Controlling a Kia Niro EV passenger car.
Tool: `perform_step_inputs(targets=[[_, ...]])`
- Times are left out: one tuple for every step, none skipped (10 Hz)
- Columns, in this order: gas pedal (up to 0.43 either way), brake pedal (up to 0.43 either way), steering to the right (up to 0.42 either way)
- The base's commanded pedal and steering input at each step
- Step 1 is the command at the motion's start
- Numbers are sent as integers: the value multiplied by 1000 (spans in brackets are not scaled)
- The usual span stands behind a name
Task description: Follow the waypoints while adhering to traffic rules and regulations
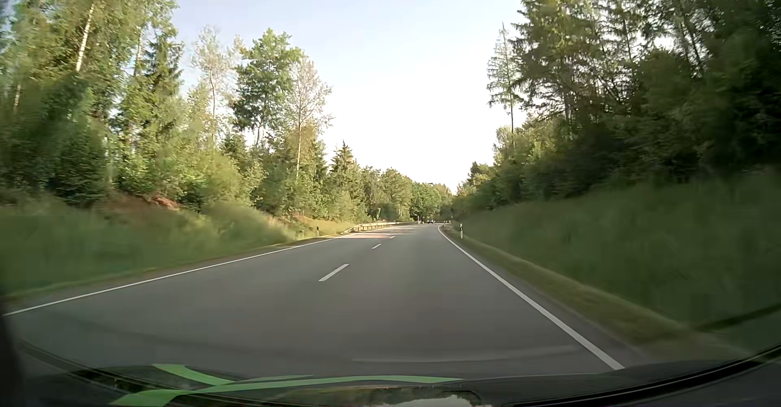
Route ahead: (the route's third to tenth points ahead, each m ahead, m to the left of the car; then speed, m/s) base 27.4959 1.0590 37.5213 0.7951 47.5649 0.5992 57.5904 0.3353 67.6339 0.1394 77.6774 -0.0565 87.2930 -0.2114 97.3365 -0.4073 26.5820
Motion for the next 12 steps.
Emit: perform_step_inputs(targets=[[287, 0, 3], [287, 0, 3], [287, 0, 3], [287, 0, 3], [287, 0, 3], [287, 0, 3], [280, 0, 3], [280, 0, 3], [280, 0, 2], [280, 0, 2], [280, 0, 2], [280, 0, 2]])
